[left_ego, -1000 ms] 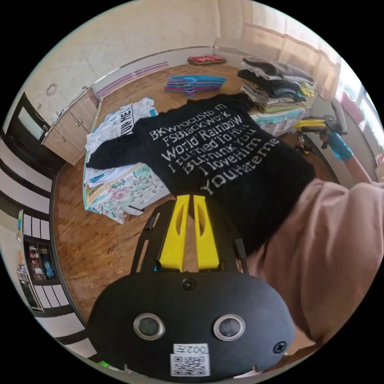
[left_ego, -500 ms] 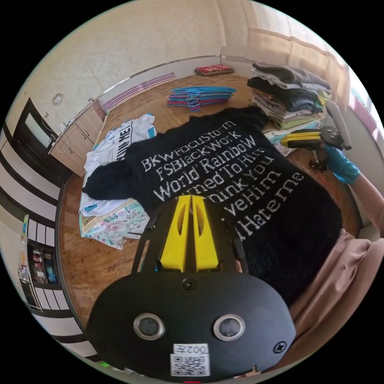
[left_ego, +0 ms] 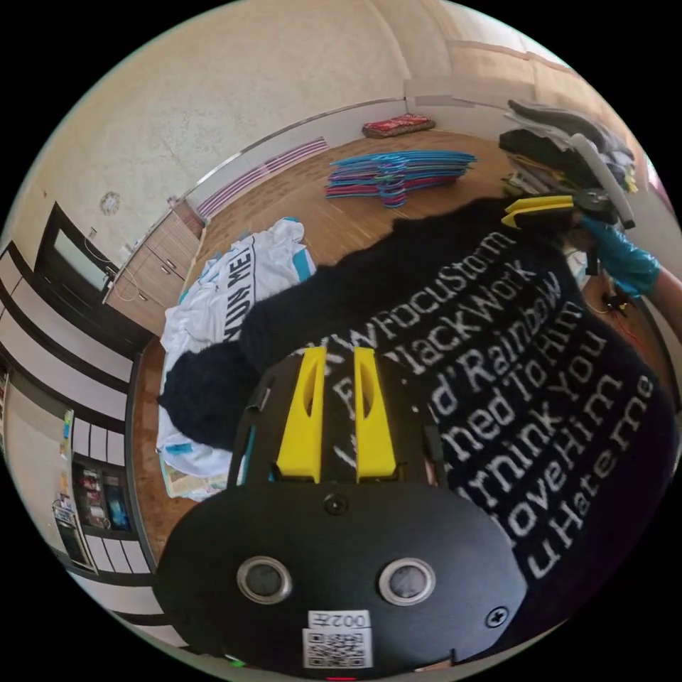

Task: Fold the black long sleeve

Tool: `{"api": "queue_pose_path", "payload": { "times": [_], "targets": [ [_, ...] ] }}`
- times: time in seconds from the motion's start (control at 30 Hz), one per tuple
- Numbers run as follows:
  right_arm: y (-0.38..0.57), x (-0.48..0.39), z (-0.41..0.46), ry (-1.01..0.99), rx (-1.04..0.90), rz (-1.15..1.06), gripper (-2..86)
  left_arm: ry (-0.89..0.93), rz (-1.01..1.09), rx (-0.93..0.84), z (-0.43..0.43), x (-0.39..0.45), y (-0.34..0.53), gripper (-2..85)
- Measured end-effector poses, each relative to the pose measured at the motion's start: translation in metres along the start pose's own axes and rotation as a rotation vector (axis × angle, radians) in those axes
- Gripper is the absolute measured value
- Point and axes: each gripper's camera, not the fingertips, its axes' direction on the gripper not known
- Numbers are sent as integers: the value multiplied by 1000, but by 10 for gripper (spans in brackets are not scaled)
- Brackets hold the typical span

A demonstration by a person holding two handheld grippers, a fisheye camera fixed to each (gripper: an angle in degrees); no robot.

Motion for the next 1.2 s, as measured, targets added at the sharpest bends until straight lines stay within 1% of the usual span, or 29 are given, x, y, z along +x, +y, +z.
{"api": "queue_pose_path", "payload": {
  "times": [0.07,0.13,0.2,0.43,0.5,0.53,0.67,0.8,0.87,0.93,1.0,1.1,1.2],
  "targets": [
    [-24,4,23,12,-7,-10,108,-40,-3,2,20,-13,-21,40],
    [-45,9,45,-2,-24,-1,116,-101,-45,-48,46,-35,-48,48],
    [-73,16,76,-48,-75,6,132,-120,-73,-83,64,-51,-65,60],
    [-128,19,152,-93,-206,-60,136,-93,-62,-184,114,-90,-112,70],
    [-137,17,180,-115,-263,-64,123,-81,-63,-213,126,-97,-117,71],
    [-139,16,184,-119,-258,-65,119,-75,-67,-218,131,-102,-119,70],
    [-149,15,202,-127,-210,-68,76,-79,-78,-193,132,-116,-129,76],
    [-160,2,219,-2,-180,-90,65,-118,-77,-196,135,-132,-143,62],
    [-164,-1,227,19,-173,-90,65,-117,-94,-195,135,-140,-147,49],
    [-168,1,234,-19,-176,-72,68,-95,-110,-200,132,-153,-152,41],
    [-173,12,241,-110,-186,-21,76,-63,-121,-191,125,-165,-153,43],
    [-174,16,243,-163,-180,-4,83,6,-163,-125,101,-191,-147,50],
    [-170,1,232,-116,-96,-54,80,17,-204,-3,63,-223,-134,57]
  ]
}}
